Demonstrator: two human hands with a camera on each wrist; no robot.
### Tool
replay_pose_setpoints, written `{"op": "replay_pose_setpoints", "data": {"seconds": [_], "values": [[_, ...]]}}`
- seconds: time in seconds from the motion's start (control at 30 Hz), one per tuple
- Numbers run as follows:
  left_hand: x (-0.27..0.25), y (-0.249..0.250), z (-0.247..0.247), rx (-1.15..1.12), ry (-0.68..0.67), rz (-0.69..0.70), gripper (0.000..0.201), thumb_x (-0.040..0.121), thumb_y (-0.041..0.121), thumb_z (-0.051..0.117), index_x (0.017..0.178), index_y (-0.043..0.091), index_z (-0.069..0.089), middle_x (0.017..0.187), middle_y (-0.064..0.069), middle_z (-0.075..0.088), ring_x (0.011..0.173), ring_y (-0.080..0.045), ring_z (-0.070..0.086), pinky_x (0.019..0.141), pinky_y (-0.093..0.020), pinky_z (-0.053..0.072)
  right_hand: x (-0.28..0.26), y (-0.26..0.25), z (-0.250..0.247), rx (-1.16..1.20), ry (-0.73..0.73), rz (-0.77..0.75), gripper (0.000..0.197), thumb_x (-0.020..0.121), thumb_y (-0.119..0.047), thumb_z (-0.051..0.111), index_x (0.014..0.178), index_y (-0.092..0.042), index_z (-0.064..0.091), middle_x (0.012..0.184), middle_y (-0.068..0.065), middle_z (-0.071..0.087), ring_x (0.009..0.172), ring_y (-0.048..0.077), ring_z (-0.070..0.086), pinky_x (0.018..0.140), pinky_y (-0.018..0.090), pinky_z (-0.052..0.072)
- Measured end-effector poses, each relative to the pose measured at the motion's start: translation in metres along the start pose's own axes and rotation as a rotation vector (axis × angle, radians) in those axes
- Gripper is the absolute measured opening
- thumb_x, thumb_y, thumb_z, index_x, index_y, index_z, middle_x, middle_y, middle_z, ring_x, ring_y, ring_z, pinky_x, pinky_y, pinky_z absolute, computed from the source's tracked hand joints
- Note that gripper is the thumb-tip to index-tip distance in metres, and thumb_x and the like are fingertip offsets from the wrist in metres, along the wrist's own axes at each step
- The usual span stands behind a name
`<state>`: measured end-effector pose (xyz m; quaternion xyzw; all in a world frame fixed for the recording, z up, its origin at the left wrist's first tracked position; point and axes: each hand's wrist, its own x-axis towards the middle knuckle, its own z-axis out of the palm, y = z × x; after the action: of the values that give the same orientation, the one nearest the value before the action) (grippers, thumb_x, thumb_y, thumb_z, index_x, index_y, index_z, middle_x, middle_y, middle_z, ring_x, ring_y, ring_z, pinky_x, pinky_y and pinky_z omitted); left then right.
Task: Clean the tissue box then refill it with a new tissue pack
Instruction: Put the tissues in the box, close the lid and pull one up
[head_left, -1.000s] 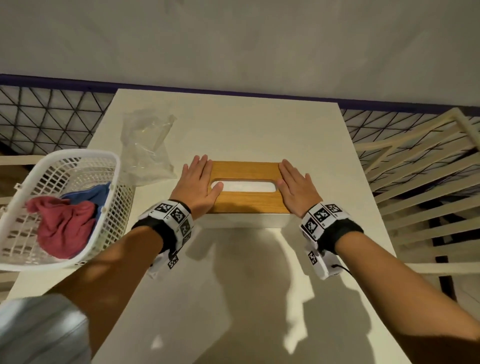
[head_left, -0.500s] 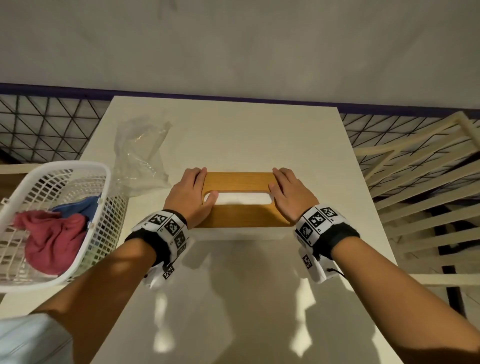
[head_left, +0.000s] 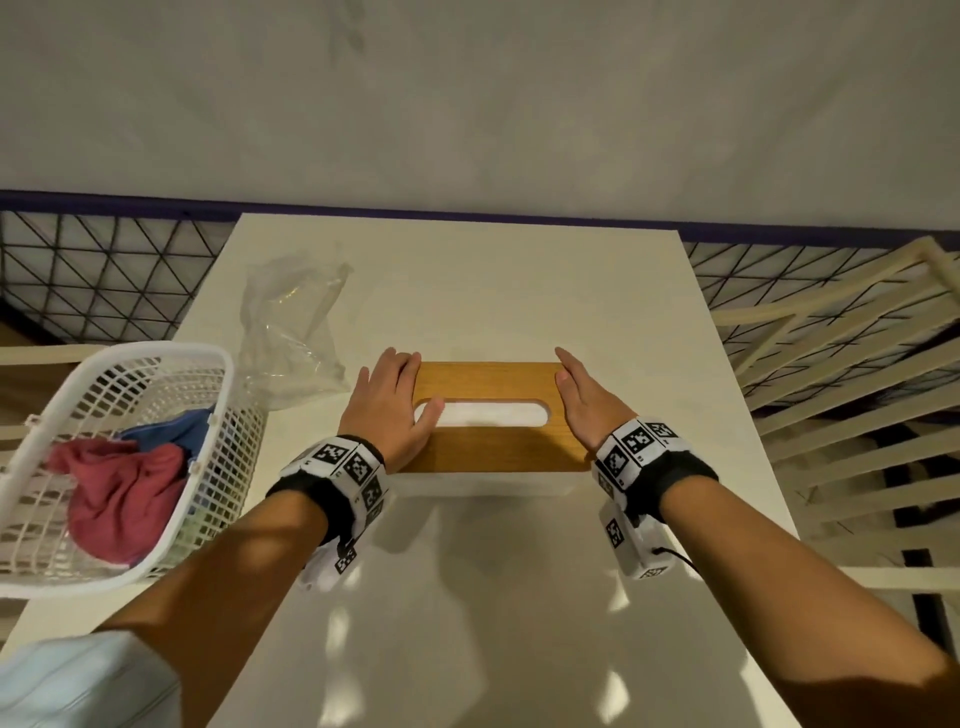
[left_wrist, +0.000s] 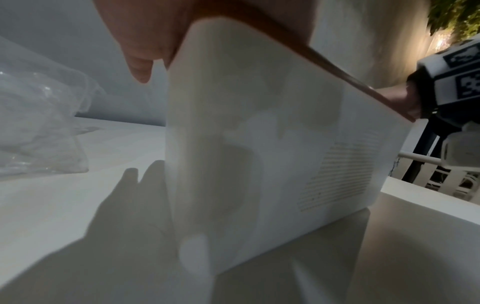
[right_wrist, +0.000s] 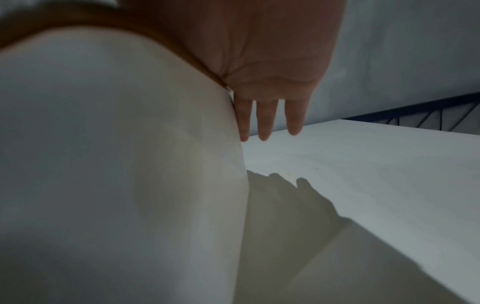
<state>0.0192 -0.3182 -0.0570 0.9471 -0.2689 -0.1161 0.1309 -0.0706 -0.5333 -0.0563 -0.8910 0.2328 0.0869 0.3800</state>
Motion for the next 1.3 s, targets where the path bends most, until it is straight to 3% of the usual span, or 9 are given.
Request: {"op": "replay_pose_setpoints", "data": {"seconds": [0.1,0.27,0.5,0.6,0.73,0.83,0.93,1.17,1.3], "values": [[-0.007,0.004,-0.004,0.021,0.037,0.011,0.058,0.094,0.038,0.035,0.143,0.01,0.024,0.15,-0.009,0.022,0.142,-0.022,0.015,0.118,-0.038,0.004,-0.007,0.0,-0.001,0.112,-0.011,0.033,0.054,0.1,-0.037,0.023,0.147,-0.021,0.004,0.155,0.007,0.019,0.14,0.022,0.027,0.111,0.028,0.023],[-0.031,0.039,-0.006,-0.005,0.065,-0.027,0.03,0.091,0.031,0.039,0.108,0.018,0.059,0.119,-0.004,0.055,0.114,-0.021,0.039,0.096,-0.029,0.031,-0.024,0.009,0.004,0.348,-0.006,0.081,0.065,0.096,-0.036,0.041,0.147,-0.015,0.007,0.152,0.009,0.026,0.136,0.024,0.033,0.109,0.031,0.026],[-0.011,0.077,-0.013,0.27,-0.119,-0.211,0.049,0.092,0.047,0.035,0.099,0.009,0.065,0.104,-0.009,0.062,0.1,-0.028,0.056,0.086,-0.037,0.043,-0.026,0.014,0.005,0.402,-0.06,0.092,0.061,0.094,-0.038,0.044,0.144,-0.013,0.019,0.142,0.01,0.043,0.123,0.025,0.048,0.092,0.026,0.035],[0.0,0.095,-0.02,0.361,-0.203,-0.291,0.037,0.09,0.045,0.044,0.077,0.013,0.056,0.074,-0.002,0.055,0.08,-0.023,0.054,0.077,-0.032,0.041,-0.027,0.018,0.003,0.419,-0.086,0.062,0.06,0.094,-0.037,0.044,0.143,-0.012,0.02,0.138,0.01,0.047,0.11,0.019,0.051,0.085,0.022,0.035],[0.016,0.108,-0.018,0.437,-0.314,-0.352,0.023,0.085,0.038,0.053,0.078,0.017,0.06,0.075,0.001,0.059,0.083,-0.022,0.058,0.088,-0.032,0.042,-0.028,0.021,0.0,0.438,-0.112,0.04,0.059,0.095,-0.037,0.044,0.143,-0.012,0.021,0.134,0.007,0.049,0.109,0.015,0.05,0.084,0.018,0.034],[0.022,0.116,-0.012,0.387,-0.352,-0.362,0.025,0.084,0.033,0.058,0.089,0.01,0.065,0.094,-0.01,0.067,0.088,-0.029,0.065,0.087,-0.04,0.05,-0.025,0.023,0.008,0.479,-0.097,0.021,0.079,0.085,-0.056,0.046,0.145,-0.012,0.017,0.142,0.008,0.044,0.125,0.022,0.047,0.106,0.034,0.036],[0.028,0.122,-0.01,0.341,-0.372,-0.37,0.023,0.087,0.03,0.057,0.075,0.011,0.059,0.068,-0.002,0.054,0.066,-0.019,0.055,0.074,-0.029,0.043,-0.011,0.035,0.025,0.489,-0.064,0.019,0.107,0.061,-0.077,0.042,0.144,-0.014,0.018,0.142,0.012,0.044,0.128,0.027,0.046,0.108,0.047,0.036],[0.028,0.126,-0.008,0.431,-0.326,-0.399,0.029,0.086,0.037,0.054,0.065,0.017,0.052,0.062,0.001,0.05,0.079,-0.021,0.058,0.099,-0.036,0.029,0.011,0.053,0.046,0.466,-0.041,0.01,0.118,0.046,-0.097,0.035,0.14,-0.027,0.024,0.139,0.008,0.048,0.123,0.026,0.05,0.103,0.049,0.041],[0.022,0.118,-0.008,0.362,-0.273,-0.448,0.02,0.084,0.032,0.056,0.075,0.015,0.06,0.064,0.0,0.053,0.091,-0.023,0.063,0.107,-0.04,0.021,0.009,0.05,0.044,0.455,-0.042,-0.009,0.119,0.045,-0.097,0.032,0.141,-0.026,0.023,0.139,0.006,0.047,0.123,0.025,0.05,0.104,0.049,0.04]]}}
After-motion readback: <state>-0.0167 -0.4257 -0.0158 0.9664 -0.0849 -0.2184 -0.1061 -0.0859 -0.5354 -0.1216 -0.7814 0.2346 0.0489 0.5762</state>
